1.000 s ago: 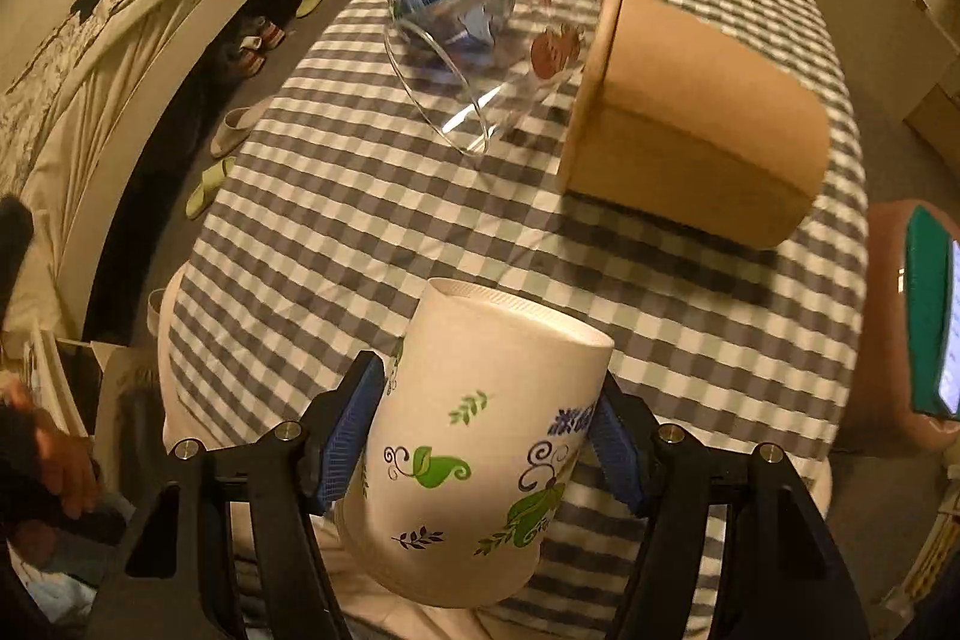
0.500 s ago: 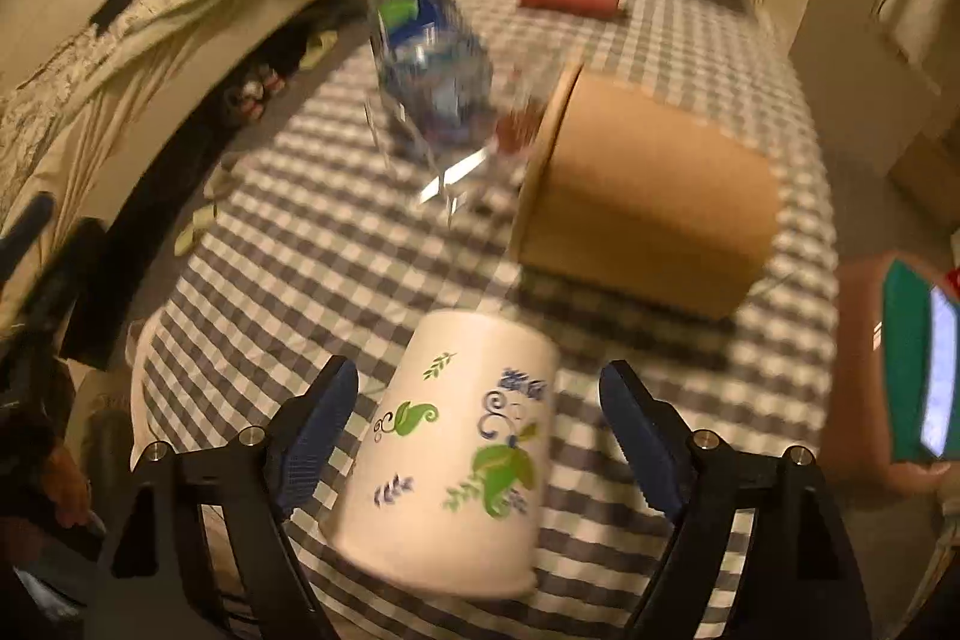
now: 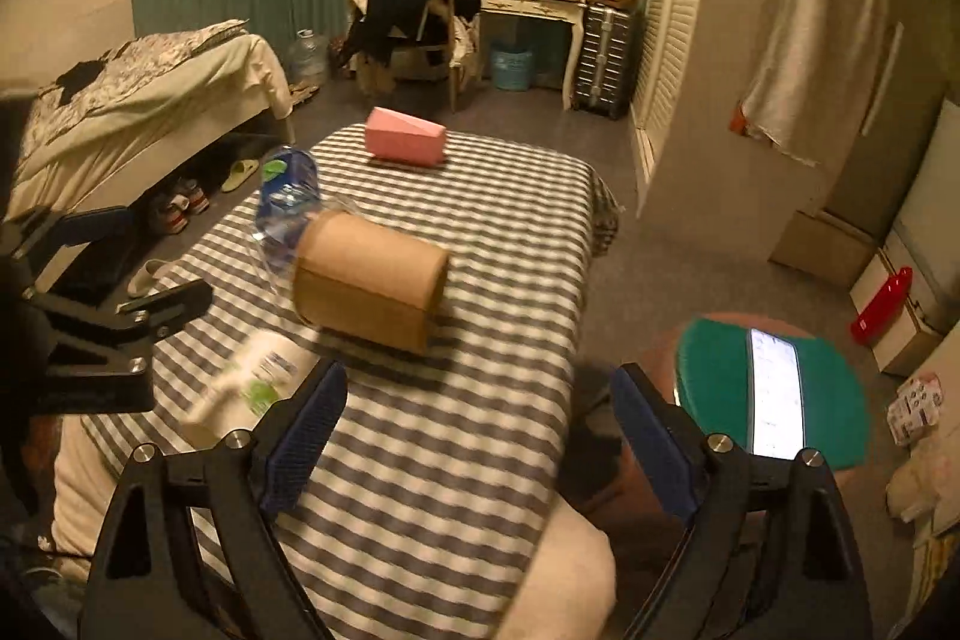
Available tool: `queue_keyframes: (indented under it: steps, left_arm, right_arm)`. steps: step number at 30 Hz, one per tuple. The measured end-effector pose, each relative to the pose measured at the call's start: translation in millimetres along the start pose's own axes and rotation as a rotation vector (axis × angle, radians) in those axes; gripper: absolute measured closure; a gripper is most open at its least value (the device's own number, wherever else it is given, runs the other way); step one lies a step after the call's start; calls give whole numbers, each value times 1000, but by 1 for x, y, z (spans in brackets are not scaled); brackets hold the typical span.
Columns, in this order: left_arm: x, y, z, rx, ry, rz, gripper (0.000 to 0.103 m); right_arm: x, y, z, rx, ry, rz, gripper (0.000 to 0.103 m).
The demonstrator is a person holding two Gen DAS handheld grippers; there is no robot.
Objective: Flip cup upside down
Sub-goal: 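Pass the white cup from the right gripper into the left gripper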
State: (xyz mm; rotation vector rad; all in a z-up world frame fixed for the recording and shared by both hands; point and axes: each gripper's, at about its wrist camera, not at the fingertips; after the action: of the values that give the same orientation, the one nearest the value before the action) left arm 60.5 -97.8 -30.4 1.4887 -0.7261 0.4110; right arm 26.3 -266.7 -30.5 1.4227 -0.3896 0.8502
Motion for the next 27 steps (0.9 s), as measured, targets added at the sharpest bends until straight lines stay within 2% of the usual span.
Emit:
queue_keyframes:
  steps: [7, 9, 11, 14, 16, 17, 22, 25, 27]
  left_arm:
    - [3, -45, 26, -33, -45, -218, 0]
    - [1, -56, 28, -39, -39, -269, 3]
    - [0, -66, 29, -43, -37, -308, 8]
    - [-4, -78, 31, -57, -39, -376, 22]
    - [-7, -85, 31, -99, -17, -430, 37]
    - [-8, -88, 31, -111, -8, -447, 37]
    - [-3, -74, 32, -109, -33, -385, 41]
    - [7, -59, 29, -114, -40, -320, 41]
    - [12, -49, 30, -105, -42, -246, 41]
  right_arm:
    - [-32, -14, 31, 54, -93, -21, 13]
    - [-37, -19, 33, 70, -104, -28, 13]
    - [-39, -24, 34, 83, -113, -34, 13]
    - [-43, -31, 36, 97, -126, -42, 13]
    - [-46, -34, 37, 105, -131, -44, 13]
    - [-46, -34, 37, 108, -133, -44, 13]
    - [-48, -38, 37, 114, -138, -52, 13]
    - [-48, -40, 35, 111, -139, -57, 13]
    - [-47, -38, 35, 106, -143, -54, 13]
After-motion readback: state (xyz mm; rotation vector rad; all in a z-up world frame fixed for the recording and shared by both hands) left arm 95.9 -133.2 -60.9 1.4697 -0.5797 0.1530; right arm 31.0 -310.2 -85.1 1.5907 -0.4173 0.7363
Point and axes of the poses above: each gripper's, at about its wrist camera, not at the fingertips, and y roughly against the way its jaws point, z to its right, x to its top, and after that the axes turned 8 degrees about y, right-handed
